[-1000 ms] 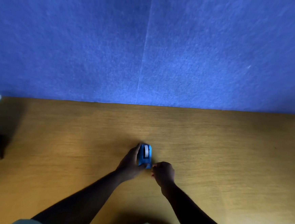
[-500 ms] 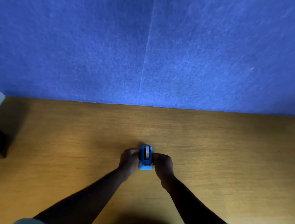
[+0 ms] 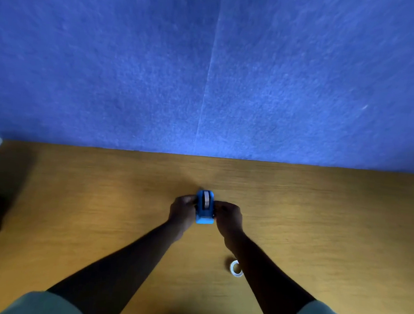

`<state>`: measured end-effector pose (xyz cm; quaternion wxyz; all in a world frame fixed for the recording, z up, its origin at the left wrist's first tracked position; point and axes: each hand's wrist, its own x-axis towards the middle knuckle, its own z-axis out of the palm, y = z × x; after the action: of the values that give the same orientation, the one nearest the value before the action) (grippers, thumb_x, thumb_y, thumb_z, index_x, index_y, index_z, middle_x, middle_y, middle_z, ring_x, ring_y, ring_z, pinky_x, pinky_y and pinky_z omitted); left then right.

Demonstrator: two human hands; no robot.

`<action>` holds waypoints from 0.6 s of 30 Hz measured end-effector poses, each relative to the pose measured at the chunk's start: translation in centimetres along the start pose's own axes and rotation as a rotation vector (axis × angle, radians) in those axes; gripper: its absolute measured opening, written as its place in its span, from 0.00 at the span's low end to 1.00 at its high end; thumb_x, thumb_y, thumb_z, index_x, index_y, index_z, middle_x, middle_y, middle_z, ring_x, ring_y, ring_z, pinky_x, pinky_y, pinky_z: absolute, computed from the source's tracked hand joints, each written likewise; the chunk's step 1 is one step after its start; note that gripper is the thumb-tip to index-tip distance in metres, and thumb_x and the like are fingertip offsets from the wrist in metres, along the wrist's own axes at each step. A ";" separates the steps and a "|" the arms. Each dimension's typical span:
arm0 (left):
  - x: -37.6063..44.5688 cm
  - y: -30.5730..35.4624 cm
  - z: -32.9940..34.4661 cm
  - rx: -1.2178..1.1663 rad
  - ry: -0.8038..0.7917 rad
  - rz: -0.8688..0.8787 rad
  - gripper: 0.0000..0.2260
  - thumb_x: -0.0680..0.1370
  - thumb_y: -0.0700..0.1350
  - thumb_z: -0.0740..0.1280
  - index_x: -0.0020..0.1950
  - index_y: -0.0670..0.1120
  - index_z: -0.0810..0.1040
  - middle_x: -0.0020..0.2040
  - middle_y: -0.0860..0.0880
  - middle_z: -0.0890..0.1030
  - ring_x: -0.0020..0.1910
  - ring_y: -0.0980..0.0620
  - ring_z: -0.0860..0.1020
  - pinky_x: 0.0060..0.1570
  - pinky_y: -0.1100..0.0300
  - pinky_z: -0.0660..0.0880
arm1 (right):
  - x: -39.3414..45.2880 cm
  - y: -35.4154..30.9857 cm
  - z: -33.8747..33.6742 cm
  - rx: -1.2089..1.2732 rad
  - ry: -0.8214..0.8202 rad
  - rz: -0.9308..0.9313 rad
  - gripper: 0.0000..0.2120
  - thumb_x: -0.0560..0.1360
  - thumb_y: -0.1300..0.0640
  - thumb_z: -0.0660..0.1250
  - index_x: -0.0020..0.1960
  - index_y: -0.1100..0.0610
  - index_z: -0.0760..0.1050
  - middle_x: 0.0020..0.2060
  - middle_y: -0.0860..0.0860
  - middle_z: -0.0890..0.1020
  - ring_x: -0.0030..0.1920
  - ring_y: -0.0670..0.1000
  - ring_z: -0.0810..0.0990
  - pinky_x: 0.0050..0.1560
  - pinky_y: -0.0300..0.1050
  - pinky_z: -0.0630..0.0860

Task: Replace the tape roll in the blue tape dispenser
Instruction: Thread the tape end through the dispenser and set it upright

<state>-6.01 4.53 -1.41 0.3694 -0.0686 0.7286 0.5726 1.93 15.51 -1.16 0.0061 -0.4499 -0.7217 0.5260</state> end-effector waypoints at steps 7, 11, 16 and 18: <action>2.5 1.4 -0.2 0.007 0.011 0.002 0.13 0.79 0.39 0.62 0.49 0.52 0.85 0.54 0.43 0.86 0.55 0.41 0.84 0.59 0.38 0.80 | 2.4 -2.0 0.3 -0.016 -0.004 0.000 0.17 0.75 0.68 0.61 0.46 0.57 0.88 0.40 0.54 0.87 0.37 0.49 0.79 0.34 0.43 0.72; 3.3 1.4 -0.1 0.007 0.011 -0.017 0.14 0.80 0.39 0.61 0.58 0.46 0.84 0.55 0.43 0.85 0.55 0.42 0.84 0.59 0.40 0.80 | 2.8 -2.0 0.6 -0.012 0.003 0.029 0.14 0.75 0.67 0.60 0.44 0.63 0.85 0.41 0.62 0.86 0.36 0.50 0.76 0.36 0.46 0.70; 3.3 0.9 0.1 0.010 -0.001 -0.017 0.14 0.81 0.39 0.61 0.61 0.44 0.83 0.56 0.42 0.85 0.55 0.42 0.83 0.61 0.40 0.80 | 2.7 -1.5 0.6 -0.016 -0.013 0.060 0.14 0.75 0.68 0.59 0.44 0.65 0.84 0.37 0.58 0.82 0.36 0.50 0.75 0.36 0.48 0.69; 3.3 0.8 0.1 0.028 -0.010 -0.011 0.14 0.82 0.40 0.60 0.62 0.45 0.83 0.56 0.43 0.84 0.56 0.43 0.83 0.61 0.40 0.79 | 2.6 -1.4 0.6 -0.020 -0.012 0.058 0.14 0.75 0.68 0.60 0.45 0.65 0.84 0.41 0.62 0.85 0.38 0.51 0.77 0.38 0.48 0.71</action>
<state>-8.74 5.92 -2.81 0.3771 -0.0644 0.7342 0.5609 -0.82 16.72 -1.55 -0.0180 -0.4674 -0.7137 0.5214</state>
